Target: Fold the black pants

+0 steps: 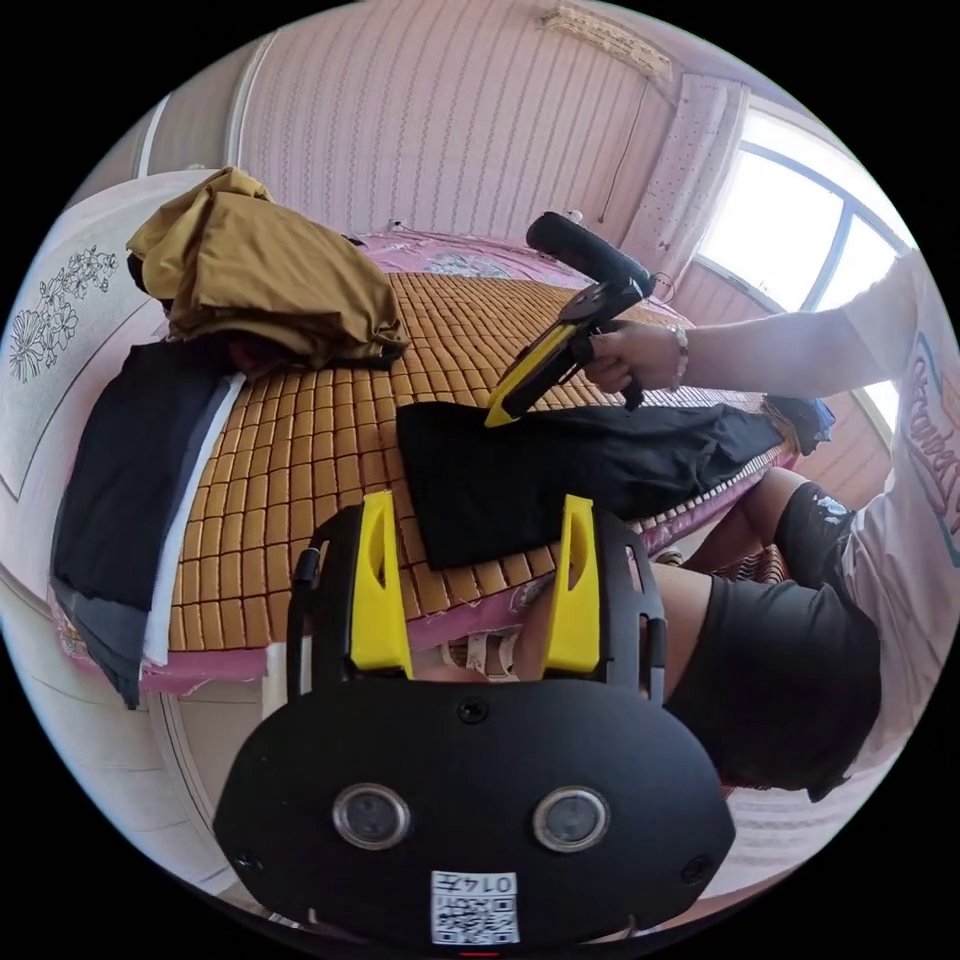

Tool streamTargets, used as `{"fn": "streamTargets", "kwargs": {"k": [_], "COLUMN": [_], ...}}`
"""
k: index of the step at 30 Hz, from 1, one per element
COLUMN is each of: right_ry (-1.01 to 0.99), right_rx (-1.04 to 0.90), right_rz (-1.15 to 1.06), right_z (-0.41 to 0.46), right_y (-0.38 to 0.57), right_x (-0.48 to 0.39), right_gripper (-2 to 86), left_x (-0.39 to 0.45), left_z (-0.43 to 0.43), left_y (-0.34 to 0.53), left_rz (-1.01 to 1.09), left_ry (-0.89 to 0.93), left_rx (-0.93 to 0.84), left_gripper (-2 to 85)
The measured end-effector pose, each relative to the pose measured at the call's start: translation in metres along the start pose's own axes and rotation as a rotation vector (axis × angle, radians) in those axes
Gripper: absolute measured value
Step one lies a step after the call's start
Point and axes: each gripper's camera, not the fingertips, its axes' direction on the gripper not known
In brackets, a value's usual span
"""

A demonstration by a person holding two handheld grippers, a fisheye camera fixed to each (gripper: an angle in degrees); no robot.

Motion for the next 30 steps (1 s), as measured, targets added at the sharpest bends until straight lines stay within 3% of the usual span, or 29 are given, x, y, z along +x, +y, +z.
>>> {"fn": "streamTargets", "kwargs": {"k": [8, 9, 10, 11, 12, 17, 22, 27, 30], "right_ry": [-0.58, -0.62, -0.636, -0.664, -0.676, -0.528, -0.246, -0.003, 0.07], "right_rx": [-0.107, -0.126, -0.137, -0.167, -0.194, -0.217, -0.247, -0.263, -0.208], "right_rz": [-0.459, -0.494, -0.508, -0.53, -0.547, -0.422, -0.255, -0.214, -0.181], "right_z": [-0.029, -0.028, -0.026, -0.021, -0.015, 0.012, 0.05, 0.068, 0.063], "right_y": [-0.025, -0.03, -0.033, -0.038, -0.043, -0.065, -0.086, -0.097, -0.099], "right_x": [-0.035, -0.041, -0.044, -0.05, -0.055, -0.043, -0.035, -0.05, -0.054], "right_gripper": [0.6, 0.5, 0.5, 0.5, 0.4, 0.4, 0.3, 0.2, 0.1], "left_x": [-0.014, -0.013, -0.012, -0.012, -0.015, -0.027, -0.068, -0.09, -0.096], "left_z": [-0.018, -0.02, -0.023, -0.024, -0.025, -0.019, -0.003, -0.005, 0.009], "left_y": [-0.018, -0.019, -0.018, -0.018, -0.018, -0.005, -0.004, -0.01, -0.017], "left_rz": [0.201, 0.225, 0.25, 0.247, 0.203, 0.063, -0.269, -0.414, -0.453], "left_ry": [0.106, 0.14, 0.202, 0.249, 0.302, 0.251, 0.288, 0.256, 0.162], "left_rx": [0.075, 0.079, 0.076, 0.056, -0.019, -0.153, -0.226, -0.158, -0.263], "left_gripper": [19.8, 17.5, 6.0, 0.3, -0.2, -0.6, -0.3, -0.2, -0.2]}}
